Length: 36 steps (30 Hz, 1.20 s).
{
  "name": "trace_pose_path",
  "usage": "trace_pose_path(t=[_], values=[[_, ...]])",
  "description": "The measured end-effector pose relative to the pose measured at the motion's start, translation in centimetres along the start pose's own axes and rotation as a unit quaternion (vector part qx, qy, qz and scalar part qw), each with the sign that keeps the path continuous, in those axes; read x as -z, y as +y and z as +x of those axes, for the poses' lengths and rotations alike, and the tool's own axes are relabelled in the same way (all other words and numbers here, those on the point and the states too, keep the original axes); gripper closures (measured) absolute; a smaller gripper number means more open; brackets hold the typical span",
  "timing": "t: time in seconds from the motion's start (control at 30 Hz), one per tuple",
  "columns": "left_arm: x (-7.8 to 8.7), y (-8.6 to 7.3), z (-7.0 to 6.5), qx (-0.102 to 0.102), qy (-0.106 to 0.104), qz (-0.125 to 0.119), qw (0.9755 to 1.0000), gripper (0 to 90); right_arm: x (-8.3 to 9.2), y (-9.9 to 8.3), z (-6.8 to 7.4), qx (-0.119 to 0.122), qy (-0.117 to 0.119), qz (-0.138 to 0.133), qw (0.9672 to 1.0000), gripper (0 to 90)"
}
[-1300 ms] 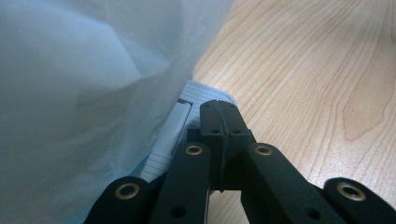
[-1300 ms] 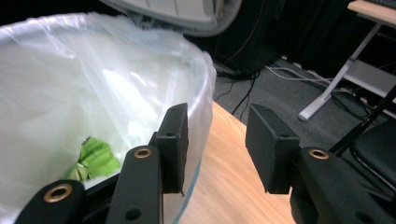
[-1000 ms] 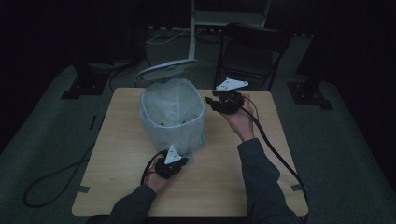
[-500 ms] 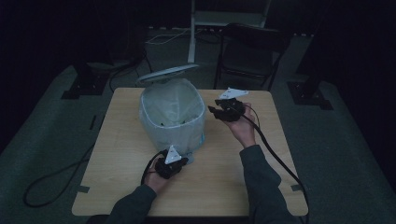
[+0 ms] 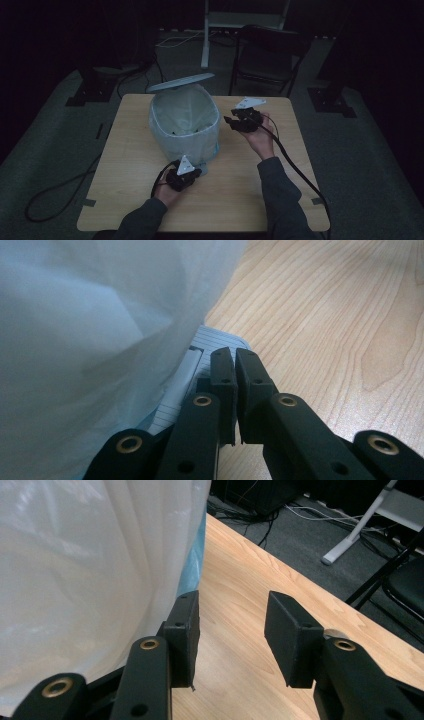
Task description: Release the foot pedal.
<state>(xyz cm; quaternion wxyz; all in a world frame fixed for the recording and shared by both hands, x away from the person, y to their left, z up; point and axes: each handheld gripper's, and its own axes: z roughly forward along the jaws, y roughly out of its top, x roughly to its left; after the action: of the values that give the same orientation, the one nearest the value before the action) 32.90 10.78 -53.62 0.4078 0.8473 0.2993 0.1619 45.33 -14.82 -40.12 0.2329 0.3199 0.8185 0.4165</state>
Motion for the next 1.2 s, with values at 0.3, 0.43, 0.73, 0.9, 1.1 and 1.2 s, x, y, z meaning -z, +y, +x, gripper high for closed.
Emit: trace_pose_path(t=[0.3, 0.43, 0.73, 0.9, 1.1, 1.2], values=[[0.1, 0.1, -0.2, -0.003, 0.001, 0.004, 1.0, 86.9, 0.2, -0.3, -0.2, -0.003, -0.002, 0.0, 1.0, 56.4], [0.1, 0.1, -0.2, -0.002, 0.001, 0.005, 1.0, 86.7, 0.1, -0.4, -0.2, -0.003, -0.002, 0.002, 1.0, 56.4], [0.3, 0.3, -0.1, -0.003, 0.006, 0.009, 0.9999, 84.9, 0.1, -0.6, -0.3, -0.005, -0.003, 0.004, 1.0, 56.3], [0.8, 0.3, -0.6, -0.005, 0.006, 0.006, 0.9999, 83.0, 0.2, -0.9, -0.5, -0.008, -0.003, 0.003, 1.0, 56.2], [1.6, 0.7, -0.6, -0.005, 0.005, -0.005, 1.0, 80.6, 0.2, -1.6, -0.9, -0.012, -0.009, 0.009, 0.9998, 56.1], [1.6, 0.5, -0.6, -0.004, 0.003, -0.002, 1.0, 79.6, 0.3, -1.6, -1.0, -0.014, -0.009, 0.009, 0.9998, 56.0]])
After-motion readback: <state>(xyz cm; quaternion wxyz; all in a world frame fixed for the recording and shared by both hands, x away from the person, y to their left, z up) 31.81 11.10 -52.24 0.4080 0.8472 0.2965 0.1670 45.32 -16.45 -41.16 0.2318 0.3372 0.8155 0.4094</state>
